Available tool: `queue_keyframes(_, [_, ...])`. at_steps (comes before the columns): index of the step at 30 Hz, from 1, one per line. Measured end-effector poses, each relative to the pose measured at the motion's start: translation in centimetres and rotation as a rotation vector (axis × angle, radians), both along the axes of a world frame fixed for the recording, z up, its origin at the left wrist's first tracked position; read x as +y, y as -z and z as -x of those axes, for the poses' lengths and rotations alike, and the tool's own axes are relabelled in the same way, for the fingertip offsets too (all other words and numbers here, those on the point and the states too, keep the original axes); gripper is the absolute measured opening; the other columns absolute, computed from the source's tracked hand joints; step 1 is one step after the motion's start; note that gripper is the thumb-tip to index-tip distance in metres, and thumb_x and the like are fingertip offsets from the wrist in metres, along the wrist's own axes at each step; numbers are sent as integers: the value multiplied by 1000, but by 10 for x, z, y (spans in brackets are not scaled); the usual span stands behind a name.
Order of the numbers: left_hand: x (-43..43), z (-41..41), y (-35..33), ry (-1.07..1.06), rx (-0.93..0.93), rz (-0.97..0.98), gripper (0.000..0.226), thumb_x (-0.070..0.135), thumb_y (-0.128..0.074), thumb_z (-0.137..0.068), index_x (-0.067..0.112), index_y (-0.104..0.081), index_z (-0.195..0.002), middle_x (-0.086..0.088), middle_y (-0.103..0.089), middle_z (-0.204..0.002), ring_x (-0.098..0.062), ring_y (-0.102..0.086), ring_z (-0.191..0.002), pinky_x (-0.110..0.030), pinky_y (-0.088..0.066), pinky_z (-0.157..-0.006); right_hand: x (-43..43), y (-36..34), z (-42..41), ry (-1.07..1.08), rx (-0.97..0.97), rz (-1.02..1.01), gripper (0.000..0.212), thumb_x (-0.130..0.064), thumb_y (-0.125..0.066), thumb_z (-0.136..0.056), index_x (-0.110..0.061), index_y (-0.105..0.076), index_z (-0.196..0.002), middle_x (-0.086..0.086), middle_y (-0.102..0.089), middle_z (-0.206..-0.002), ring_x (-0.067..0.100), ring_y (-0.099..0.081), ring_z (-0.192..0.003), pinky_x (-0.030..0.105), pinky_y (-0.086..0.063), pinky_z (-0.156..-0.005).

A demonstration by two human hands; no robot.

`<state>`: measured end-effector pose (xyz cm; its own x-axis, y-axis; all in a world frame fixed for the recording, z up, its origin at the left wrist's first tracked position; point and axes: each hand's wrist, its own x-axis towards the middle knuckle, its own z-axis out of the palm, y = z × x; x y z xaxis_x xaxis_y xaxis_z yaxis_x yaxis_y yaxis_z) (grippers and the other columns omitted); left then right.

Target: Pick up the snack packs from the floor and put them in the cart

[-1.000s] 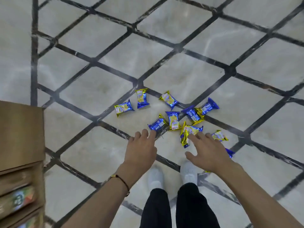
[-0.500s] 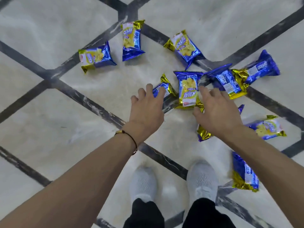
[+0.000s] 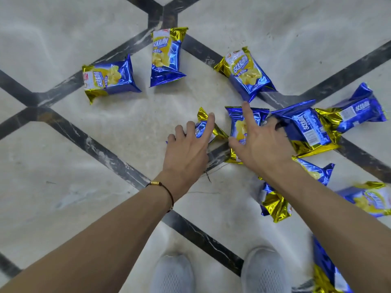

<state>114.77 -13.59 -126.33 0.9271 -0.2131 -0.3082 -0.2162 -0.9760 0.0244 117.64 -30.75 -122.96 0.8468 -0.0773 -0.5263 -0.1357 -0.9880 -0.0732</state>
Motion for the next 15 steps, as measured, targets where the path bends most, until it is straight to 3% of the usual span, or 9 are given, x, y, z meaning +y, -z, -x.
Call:
queue_keyframes(5, [12, 2, 1, -86, -15, 0, 95, 25, -65, -79, 34, -11, -156, -18, -50, -114, -34, -45, -83, -43, -42, -64, 16, 12, -3, 7, -17, -13, 95, -62, -56, -84, -35, 4, -152, 25, -44, -118, 40, -59, -86, 37, -39, -61])
queue_keyframes(9, [22, 6, -5, -151, -5, 16, 88, 29, -62, -83, 34, -12, -155, -17, -47, -119, -34, -44, -86, -42, -39, -64, 22, 13, -5, 31, -20, -29, 93, -47, -65, -80, -34, -5, -149, 24, -42, -117, 39, -54, -79, 37, -36, -60])
queue_keyframes(15, [31, 12, -62, -157, -8, 35, 87, 30, -60, -84, 33, -11, -156, -17, -47, -118, -35, -45, -89, -42, -40, -64, 20, -40, 3, 38, -55, -76, 86, -44, -63, -82, -36, -10, -149, 26, -43, -121, 41, -53, -78, 38, -37, -63])
